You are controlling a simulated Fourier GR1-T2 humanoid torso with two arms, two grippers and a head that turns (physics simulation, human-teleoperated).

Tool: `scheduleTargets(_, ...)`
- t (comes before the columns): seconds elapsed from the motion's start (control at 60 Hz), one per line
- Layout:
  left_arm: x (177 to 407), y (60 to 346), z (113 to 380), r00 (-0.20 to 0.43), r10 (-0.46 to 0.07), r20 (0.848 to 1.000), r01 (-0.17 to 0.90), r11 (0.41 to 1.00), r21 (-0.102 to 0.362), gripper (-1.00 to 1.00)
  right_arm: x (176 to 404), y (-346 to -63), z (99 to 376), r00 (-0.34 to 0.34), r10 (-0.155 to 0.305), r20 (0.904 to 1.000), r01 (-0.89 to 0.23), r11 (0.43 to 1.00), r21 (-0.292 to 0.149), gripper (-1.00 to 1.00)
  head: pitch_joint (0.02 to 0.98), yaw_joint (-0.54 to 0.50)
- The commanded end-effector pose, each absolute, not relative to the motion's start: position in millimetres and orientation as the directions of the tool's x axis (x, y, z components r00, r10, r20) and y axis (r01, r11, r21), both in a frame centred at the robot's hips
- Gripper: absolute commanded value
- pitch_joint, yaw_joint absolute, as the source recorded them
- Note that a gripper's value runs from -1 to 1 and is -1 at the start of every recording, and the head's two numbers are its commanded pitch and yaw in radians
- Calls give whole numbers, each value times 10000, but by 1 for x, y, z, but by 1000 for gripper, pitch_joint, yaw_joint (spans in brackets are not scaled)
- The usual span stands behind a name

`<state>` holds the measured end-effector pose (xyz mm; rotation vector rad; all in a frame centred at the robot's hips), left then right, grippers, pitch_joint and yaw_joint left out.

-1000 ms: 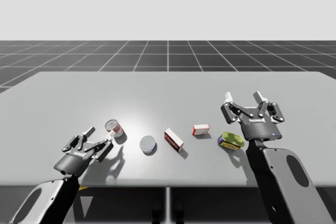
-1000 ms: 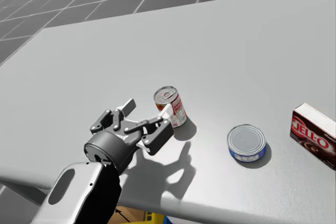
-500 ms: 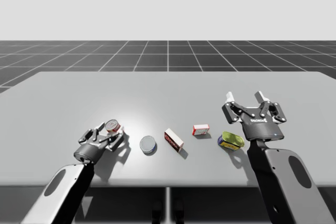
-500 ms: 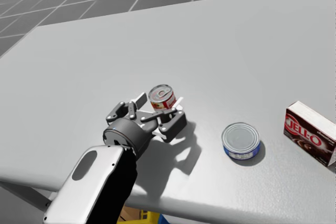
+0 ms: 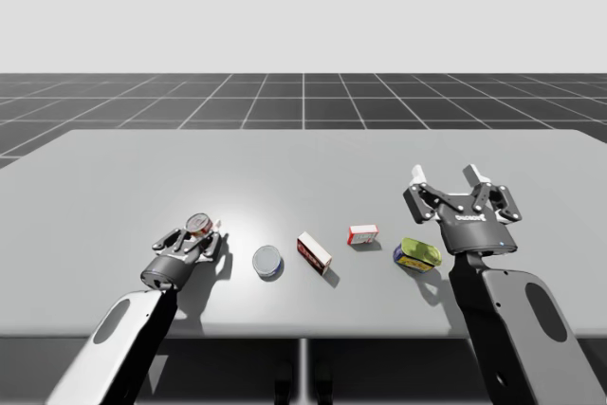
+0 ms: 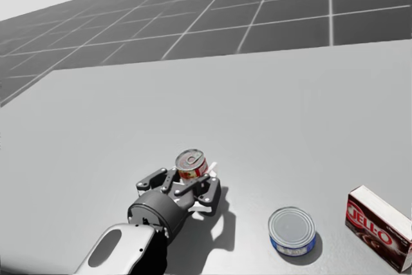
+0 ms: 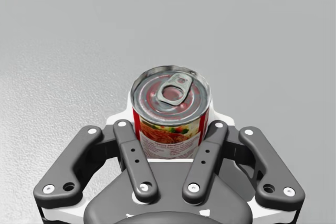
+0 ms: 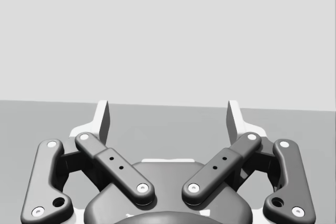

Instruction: Pick up the tomato soup can and lift it.

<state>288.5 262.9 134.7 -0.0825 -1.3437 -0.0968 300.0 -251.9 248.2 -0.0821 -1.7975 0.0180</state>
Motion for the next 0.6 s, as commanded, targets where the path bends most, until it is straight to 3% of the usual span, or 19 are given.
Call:
scheduleTargets(0.017, 282, 262, 123, 2564, -525, 9652, 1981, 9802, 7, 1000, 300, -252, 248, -2231, 649, 9726, 474, 9973, -557, -1000, 558, 396)
scheduleTargets(0.217, 282, 259, 122, 2563, -543, 9651, 2109, 9775, -10, 1000, 301, -254, 248, -2226, 622, 9729, 475, 9975, -529, -1000, 414, 401)
scheduleTargets(0.333, 282, 259, 122, 2553, -557, 9652, 2105, 9776, 7, 1000, 300, -255, 248, -2223, 585, 9732, 469, 9977, -493, -1000, 393, 407)
scheduleTargets(0.6, 279, 253, 160, 1968, -851, 9767, 2359, 9711, 371, 1000, 302, -257, 248, -2208, 558, 9737, 475, 9978, -464, -1000, 393, 412)
